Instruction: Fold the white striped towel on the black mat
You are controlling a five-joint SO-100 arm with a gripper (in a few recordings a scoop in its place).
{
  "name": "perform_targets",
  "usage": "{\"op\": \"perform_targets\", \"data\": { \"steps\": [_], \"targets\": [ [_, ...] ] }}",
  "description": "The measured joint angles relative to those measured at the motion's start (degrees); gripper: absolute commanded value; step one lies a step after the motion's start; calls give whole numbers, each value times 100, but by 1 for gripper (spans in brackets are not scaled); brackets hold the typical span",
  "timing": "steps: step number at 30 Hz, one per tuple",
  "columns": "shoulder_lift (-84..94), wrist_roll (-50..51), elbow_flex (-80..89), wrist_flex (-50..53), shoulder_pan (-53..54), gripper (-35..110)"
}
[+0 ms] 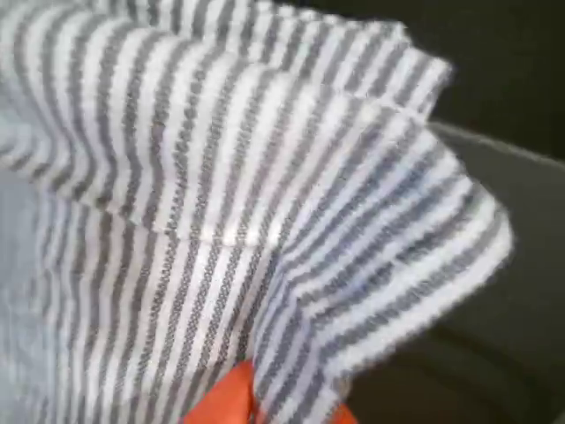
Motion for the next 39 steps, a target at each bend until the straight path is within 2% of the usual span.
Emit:
{"op": "perform_targets", "data": {
  "steps": [5, 9, 23, 31, 34, 39],
  "targets": [
    [-167, -141, -2127, 2013, 132, 0],
    [-782, 149, -3357, 2514, -105, 0],
    [-4764, 2171, -6855, 2083, -2250, 0],
    [-6319, 2417, -8209, 1450, -2795, 21],
    [-6609, 2408, -8358, 1116, -2892, 35],
    [-6750, 1854, -8367, 809, -2936, 38]
  ]
}}
